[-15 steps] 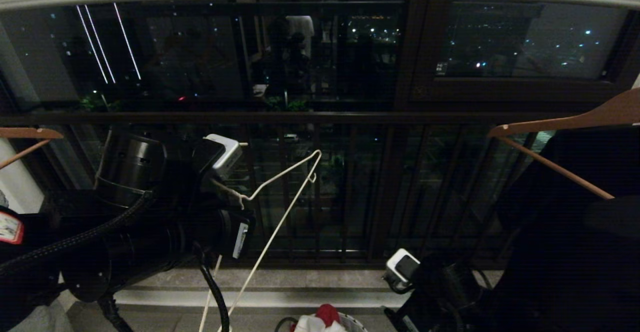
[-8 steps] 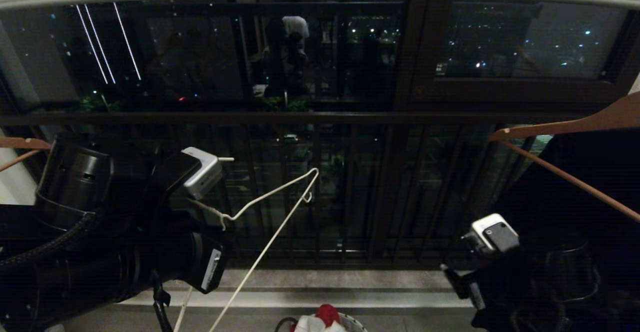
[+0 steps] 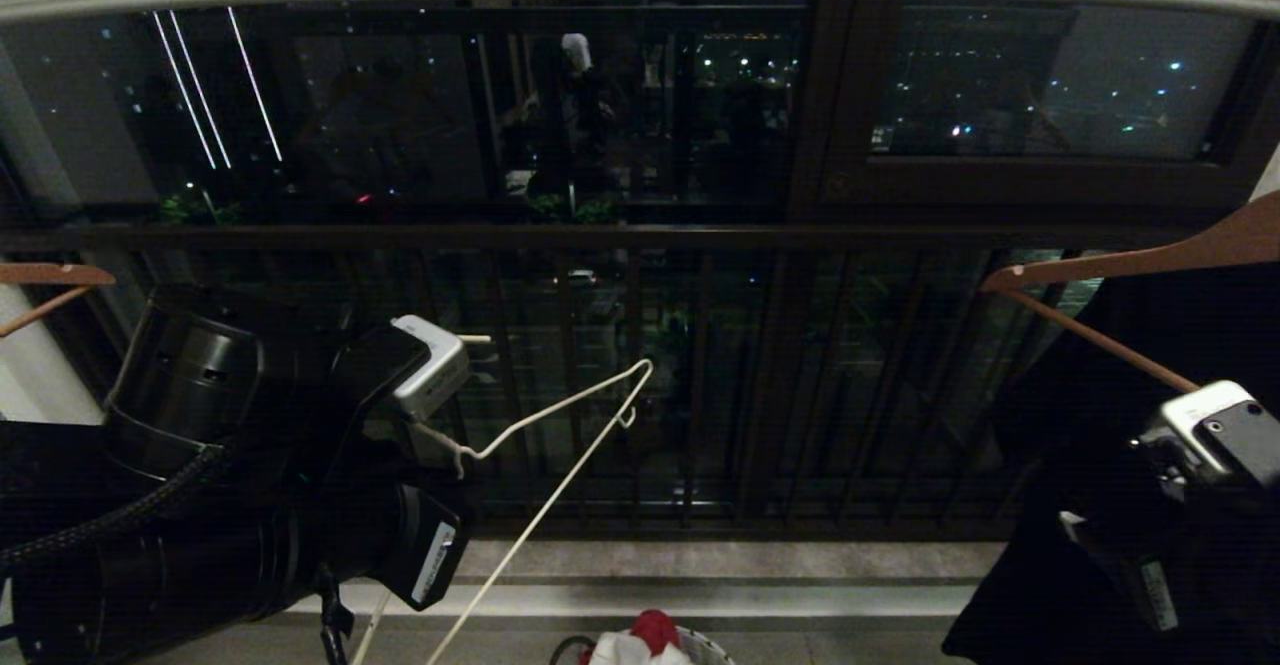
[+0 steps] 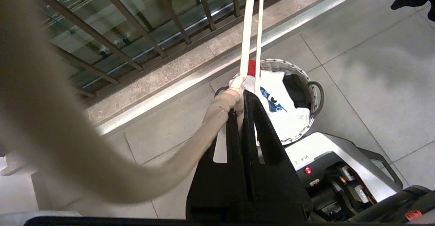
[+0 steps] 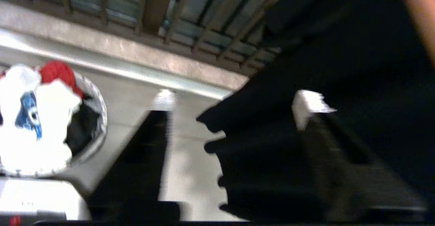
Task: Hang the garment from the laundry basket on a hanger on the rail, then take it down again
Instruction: Hang the clothes rack on the clothesline
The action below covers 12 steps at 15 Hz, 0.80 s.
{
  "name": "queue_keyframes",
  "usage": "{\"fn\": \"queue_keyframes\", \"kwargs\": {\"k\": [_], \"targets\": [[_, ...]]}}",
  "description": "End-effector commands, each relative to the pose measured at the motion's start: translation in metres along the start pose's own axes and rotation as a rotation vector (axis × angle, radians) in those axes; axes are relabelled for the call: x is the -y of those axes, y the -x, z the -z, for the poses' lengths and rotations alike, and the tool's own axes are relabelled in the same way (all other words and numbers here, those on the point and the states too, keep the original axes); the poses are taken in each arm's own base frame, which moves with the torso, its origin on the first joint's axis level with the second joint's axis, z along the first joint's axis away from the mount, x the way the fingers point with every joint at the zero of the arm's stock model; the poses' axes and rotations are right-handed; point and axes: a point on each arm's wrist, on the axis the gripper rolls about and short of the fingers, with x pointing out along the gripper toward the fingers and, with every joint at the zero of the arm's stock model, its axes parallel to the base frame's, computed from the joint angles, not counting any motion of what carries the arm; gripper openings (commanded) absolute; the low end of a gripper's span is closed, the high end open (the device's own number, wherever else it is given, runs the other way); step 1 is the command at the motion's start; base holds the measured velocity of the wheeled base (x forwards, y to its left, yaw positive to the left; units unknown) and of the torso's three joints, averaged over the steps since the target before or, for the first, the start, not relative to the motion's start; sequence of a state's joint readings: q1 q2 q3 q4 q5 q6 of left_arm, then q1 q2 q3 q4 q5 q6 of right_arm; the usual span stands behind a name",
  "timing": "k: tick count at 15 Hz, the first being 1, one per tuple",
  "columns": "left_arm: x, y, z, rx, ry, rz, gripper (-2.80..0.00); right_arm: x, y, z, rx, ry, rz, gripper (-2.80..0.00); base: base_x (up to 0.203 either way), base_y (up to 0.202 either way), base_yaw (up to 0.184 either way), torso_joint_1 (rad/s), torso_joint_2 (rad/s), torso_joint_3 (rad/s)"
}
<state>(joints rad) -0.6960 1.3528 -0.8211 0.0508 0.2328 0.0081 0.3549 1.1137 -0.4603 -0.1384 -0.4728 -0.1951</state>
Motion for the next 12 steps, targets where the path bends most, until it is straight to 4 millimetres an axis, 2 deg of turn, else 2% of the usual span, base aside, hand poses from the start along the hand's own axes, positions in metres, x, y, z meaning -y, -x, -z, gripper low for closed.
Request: {"fn": "queue_keyframes", "kwargs": {"k": [1,5,9,12], "targets": [[0.0,0.001,0.002,-0.034,-0.008,-0.001,-2.8,0.018,0.035,0.003,0.066,-0.036,0.022,-2.8,0.0,0.0,0.0,0.0,0.0,0.0],[0.0,0.003,0.003,-0.067,-0.018,0.001,-2.8,0.037,0.071,0.018,0.08,-0.096,0.069,-2.8,0.0,0.0,0.0,0.0,0.0,0.0],[-0.005,0.026,-0.002,-0.147,-0.031,0.001,-2.8,0.049,0.099,0.035,0.135,-0.177,0.159,-2.8,0.0,0.0,0.0,0.0,0.0,0.0],[-0.007,0.031,-0.002,-0.135,-0.026,-0.006,-2.8,0.055,0.124,0.051,0.177,-0.225,0.224,-2.8,0.0,0.0,0.0,0.0,0.0,0.0]]}}
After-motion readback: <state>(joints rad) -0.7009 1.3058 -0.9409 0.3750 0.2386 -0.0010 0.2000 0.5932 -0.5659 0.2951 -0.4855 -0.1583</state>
